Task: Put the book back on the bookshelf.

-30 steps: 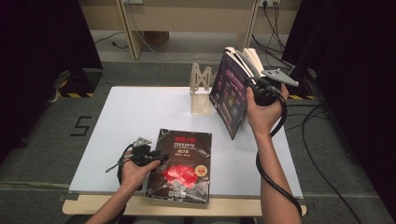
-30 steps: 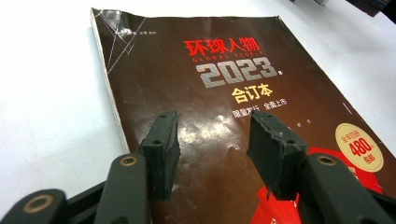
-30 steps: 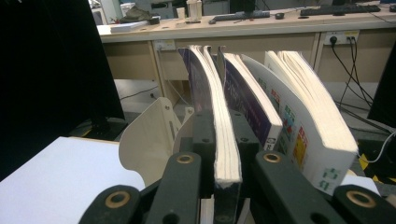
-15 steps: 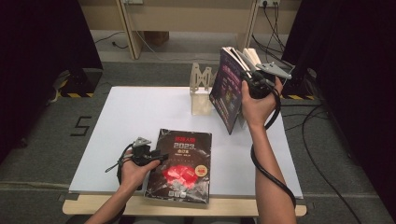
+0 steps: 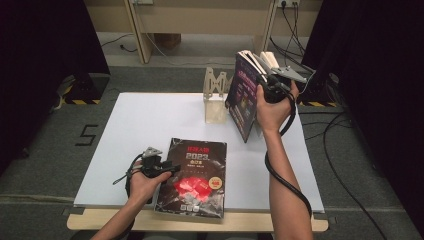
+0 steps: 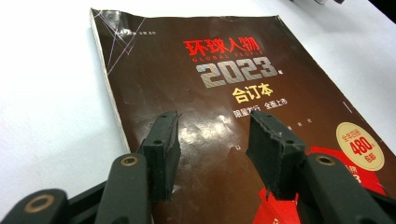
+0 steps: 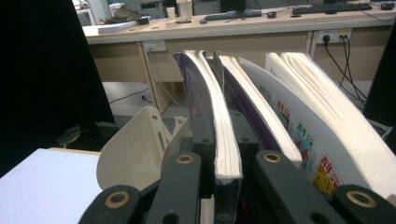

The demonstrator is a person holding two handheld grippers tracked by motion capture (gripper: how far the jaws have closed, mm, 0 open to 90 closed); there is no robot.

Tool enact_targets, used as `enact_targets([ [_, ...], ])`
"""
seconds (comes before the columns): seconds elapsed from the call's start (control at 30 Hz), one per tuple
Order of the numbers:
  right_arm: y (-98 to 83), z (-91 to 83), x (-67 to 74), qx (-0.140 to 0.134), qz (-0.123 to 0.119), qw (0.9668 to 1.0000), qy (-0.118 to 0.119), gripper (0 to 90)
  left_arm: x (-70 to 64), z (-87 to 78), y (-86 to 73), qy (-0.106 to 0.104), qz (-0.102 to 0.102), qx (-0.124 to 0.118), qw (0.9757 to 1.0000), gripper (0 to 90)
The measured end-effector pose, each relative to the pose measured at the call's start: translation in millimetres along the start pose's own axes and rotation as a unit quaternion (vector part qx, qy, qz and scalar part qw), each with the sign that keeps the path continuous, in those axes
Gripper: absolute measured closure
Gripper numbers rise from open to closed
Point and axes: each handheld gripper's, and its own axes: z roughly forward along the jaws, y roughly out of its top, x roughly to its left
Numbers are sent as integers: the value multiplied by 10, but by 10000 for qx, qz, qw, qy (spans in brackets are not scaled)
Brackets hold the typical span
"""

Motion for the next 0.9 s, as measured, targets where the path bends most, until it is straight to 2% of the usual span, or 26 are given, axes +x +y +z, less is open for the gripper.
enact_targets([
  [0.2, -71, 46, -8, 7, -19, 10000, -79, 843, -5, 1, -2, -13, 14, 0, 10000, 525],
  [0.33, -130, 58, 9, 66, -122, 9998, -117, 842, -6, 0, -2, -22, 22, 7, 10000, 526],
  [0.57, -164, 21, 18, 89, -196, 9997, -129, 840, -8, 0, -3, -16, 29, 8, 10000, 526],
  [0.9, -208, -65, -41, 260, -120, 9995, -145, 836, -17, -3, -5, -10, 55, 25, 10000, 526],
])
